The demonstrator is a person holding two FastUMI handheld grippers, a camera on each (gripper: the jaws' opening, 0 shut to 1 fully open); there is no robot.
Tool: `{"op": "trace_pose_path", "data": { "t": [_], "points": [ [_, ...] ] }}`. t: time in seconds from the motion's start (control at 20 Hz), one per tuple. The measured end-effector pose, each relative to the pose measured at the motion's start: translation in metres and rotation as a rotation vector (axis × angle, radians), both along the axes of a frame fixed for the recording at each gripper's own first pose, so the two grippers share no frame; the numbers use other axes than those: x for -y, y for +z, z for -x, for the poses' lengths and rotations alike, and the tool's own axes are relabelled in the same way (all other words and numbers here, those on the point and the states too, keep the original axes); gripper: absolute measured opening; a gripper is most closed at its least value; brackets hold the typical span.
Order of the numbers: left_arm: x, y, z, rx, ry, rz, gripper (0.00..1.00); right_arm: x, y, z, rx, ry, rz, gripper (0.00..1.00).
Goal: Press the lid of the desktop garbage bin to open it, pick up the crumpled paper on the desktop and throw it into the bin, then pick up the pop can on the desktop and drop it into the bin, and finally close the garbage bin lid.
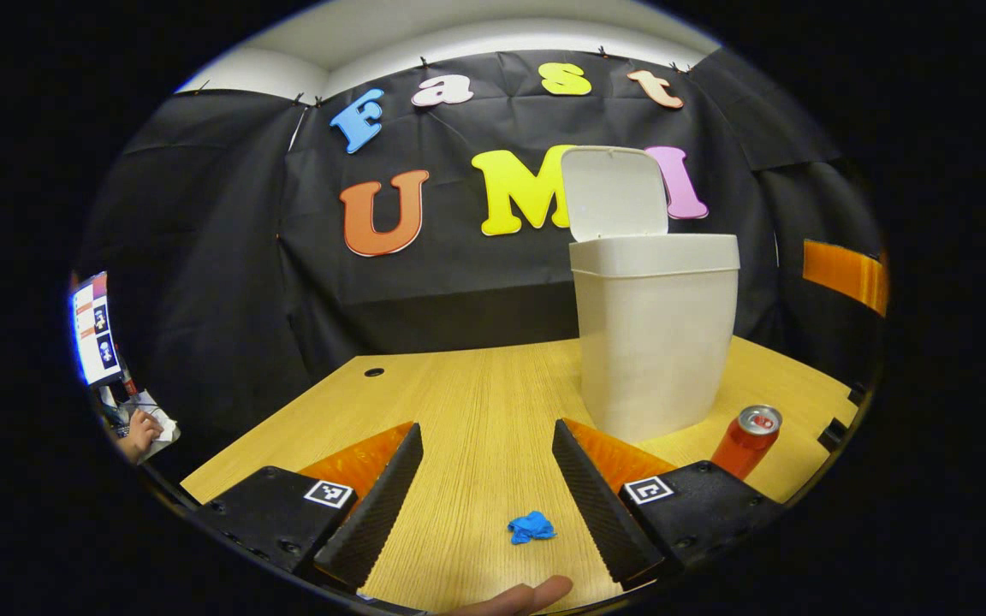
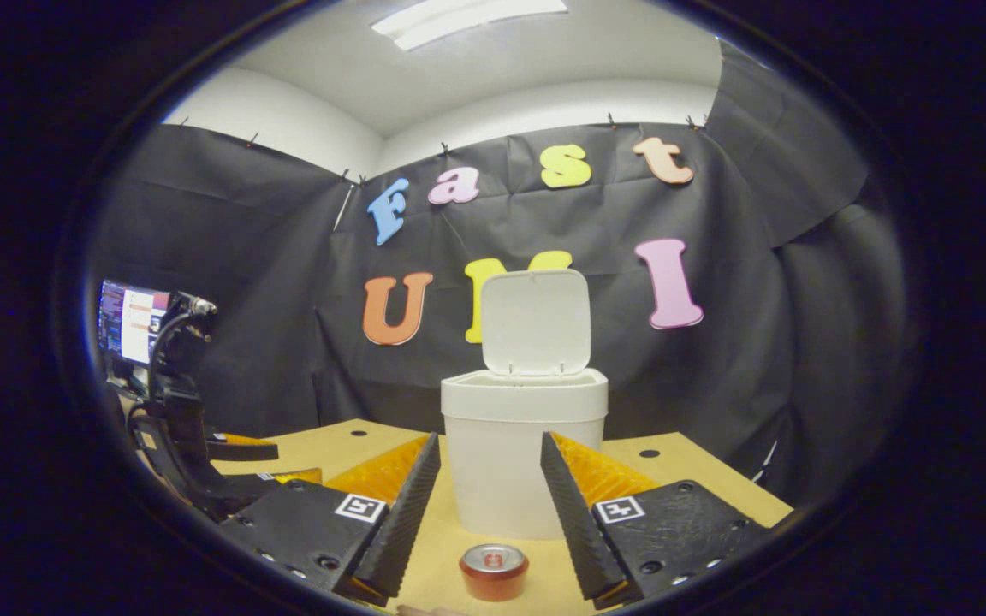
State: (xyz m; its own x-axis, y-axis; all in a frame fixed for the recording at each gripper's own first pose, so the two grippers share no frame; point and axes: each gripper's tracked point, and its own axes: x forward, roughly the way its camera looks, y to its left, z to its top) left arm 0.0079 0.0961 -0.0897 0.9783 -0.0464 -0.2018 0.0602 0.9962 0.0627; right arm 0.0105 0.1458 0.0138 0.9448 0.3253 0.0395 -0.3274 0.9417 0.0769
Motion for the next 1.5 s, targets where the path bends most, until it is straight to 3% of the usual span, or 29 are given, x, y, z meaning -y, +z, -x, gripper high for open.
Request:
{"op": "trace_pose_path", "data": {
  "t": [0.15, 0.45, 0.6, 0.7, 0.9, 1.0, 1.15, 1.3, 1.4, 1.5],
  "points": [
    [0.006, -0.024, 0.005, -0.039, -0.031, 0.024, 0.96, 0.000, -0.018, -0.009, -0.045, -0.009, 0.000, 0.94],
    [0.024, -0.084, 0.014, -0.205, -0.112, 0.116, 0.96, -0.008, -0.036, -0.011, -0.095, -0.006, 0.041, 0.93],
    [0.025, -0.112, 0.011, -0.287, -0.119, 0.159, 0.96, -0.007, -0.036, -0.012, -0.121, -0.049, -0.090, 0.93],
    [0.031, -0.117, 0.010, -0.289, -0.142, 0.183, 0.94, -0.009, -0.039, -0.011, -0.135, -0.082, -0.116, 0.95],
    [0.043, -0.121, 0.007, -0.268, -0.188, 0.172, 0.85, -0.017, -0.057, -0.009, -0.143, -0.116, -0.002, 0.92],
    [0.043, -0.119, 0.004, -0.236, -0.195, 0.165, 0.83, -0.015, -0.065, -0.007, -0.174, -0.122, -0.011, 0.96],
    [0.036, -0.124, 0.002, -0.242, -0.180, 0.191, 0.82, -0.015, -0.075, 0.003, -0.202, -0.136, -0.028, 0.96],
    [0.032, -0.133, 0.000, -0.256, -0.159, 0.199, 0.79, -0.011, -0.083, 0.017, -0.151, -0.152, -0.011, 0.93],
    [0.031, -0.133, 0.000, -0.253, -0.161, 0.185, 0.71, -0.010, -0.102, 0.023, -0.136, -0.157, 0.019, 0.95],
    [0.031, -0.134, -0.001, -0.257, -0.158, 0.182, 0.71, -0.003, -0.126, 0.026, -0.161, -0.174, 0.050, 0.96]
  ]
}}
